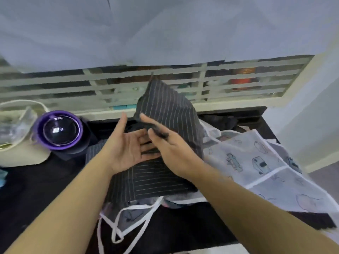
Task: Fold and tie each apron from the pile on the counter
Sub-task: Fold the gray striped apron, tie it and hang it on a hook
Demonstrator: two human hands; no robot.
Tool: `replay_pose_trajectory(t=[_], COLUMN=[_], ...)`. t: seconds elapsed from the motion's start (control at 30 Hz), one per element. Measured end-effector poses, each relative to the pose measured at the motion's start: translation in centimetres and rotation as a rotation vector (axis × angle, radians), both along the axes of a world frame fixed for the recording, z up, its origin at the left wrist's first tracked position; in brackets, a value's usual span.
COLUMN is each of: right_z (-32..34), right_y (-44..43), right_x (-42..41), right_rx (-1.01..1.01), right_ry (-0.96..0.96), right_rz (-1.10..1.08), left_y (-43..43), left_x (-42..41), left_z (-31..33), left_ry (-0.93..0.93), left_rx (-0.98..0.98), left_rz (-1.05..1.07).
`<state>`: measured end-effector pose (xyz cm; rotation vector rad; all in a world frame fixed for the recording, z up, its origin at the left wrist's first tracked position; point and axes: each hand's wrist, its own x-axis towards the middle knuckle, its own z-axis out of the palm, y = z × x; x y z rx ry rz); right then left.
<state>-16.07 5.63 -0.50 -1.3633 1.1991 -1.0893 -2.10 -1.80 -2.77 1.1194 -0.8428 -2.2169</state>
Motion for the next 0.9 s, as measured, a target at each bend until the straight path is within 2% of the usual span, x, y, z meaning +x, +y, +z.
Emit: replay_pose_trajectory(t=[0.07, 0.13, 0.23, 0.3, 0.4, 0.47, 0.53, 0.63, 0.8, 0.9], right_z=[-2.2, -3.3, -2.9, -2.9, -4.8, -6.3, -8.0, -10.1, -9.4, -6.8], right_y=[-0.6, -0.7, -0.3, 0.1, 0.1, 0.1, 0.1, -0.5, -3.1, -3.8], right_x=[3.4, 5.2, 5.8, 4.6, 1.0, -1.4, -2.7, -3.4, -3.8, -4.5], right_rx=[-0.017, -0.076, -0.149, -0.221, -0.132, 0.12, 0.437, 0.667, 0.842, 0.747], right_ry=[0.279, 0.491, 0.646, 0.683, 0.606, 0.485, 0.296, 0.127, -0.092, -0.059], right_rz=[0.107, 0.184, 0.352, 0.258, -0.243, -0.42, -0.389, -0.334, -0.337, -0.264], left_y=[0.3, 0.1, -1.0, -1.5, -1.2, -1.1, -1.0, -1.3, -1.8, -1.3], left_x=[1.8, 3.4, 6.5, 8.4, 10.7, 11.4, 11.5, 11.3, 11.3, 10.7], left_z=[1.2, 1.2, -0.9, -3.0, -5.7, -7.2, -8.0, -8.5, -8.3, -7.7], left_ry=[-0.032, -0.173, -0.512, -0.63, -0.704, -0.719, -0.729, -0.737, -0.744, -0.658], left_rx=[-0.04, -0.062, -0.119, -0.098, -0.095, -0.107, -0.121, -0.135, -0.025, -0.086], left_rz=[0.002, 0.012, 0.088, 0.175, 0.23, 0.25, 0.263, 0.299, 0.375, 0.447])
